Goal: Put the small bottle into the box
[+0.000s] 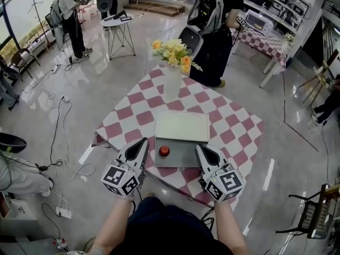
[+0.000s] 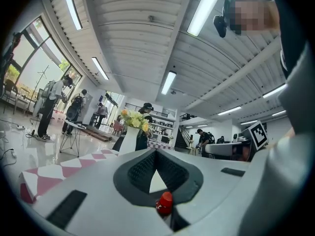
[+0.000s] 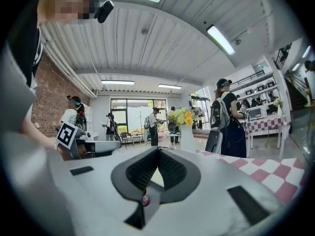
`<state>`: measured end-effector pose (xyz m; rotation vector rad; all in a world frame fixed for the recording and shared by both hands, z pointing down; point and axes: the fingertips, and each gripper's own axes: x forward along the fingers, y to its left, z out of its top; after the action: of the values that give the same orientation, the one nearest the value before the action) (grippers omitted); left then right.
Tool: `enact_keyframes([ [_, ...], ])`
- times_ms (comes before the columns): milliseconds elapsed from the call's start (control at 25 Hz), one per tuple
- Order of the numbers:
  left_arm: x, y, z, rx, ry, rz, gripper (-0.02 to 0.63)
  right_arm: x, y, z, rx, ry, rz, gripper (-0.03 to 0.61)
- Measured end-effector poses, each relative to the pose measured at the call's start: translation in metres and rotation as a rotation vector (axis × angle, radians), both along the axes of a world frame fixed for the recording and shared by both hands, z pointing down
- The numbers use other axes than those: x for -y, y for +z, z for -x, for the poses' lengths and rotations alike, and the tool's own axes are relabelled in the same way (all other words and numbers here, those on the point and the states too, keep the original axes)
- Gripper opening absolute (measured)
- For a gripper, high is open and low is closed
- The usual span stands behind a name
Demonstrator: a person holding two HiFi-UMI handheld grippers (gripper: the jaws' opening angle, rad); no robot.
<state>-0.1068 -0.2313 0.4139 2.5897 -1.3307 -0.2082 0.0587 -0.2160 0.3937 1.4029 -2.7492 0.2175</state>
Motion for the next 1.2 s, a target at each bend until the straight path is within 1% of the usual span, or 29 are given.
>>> enact_keyframes([
  [200, 0.003, -0.007, 0.001, -0.005, -0.013, -0.018, 0.002, 0.003, -0.005, -0.01, 0.013, 0.023, -0.013, 0.003],
  [640, 0.012, -0.015, 0.008, -0.007, -0.036, -0.03, 0.002, 0.01, -0.01, -0.026, 0.032, 0.073, -0.023, 0.003],
  [1200, 0.018, -0.005, 0.009, -0.002, -0.038, -0.012, 0.002, 0.018, -0.001, -0.024, 0.02, 0.067, -0.015, 0.003],
])
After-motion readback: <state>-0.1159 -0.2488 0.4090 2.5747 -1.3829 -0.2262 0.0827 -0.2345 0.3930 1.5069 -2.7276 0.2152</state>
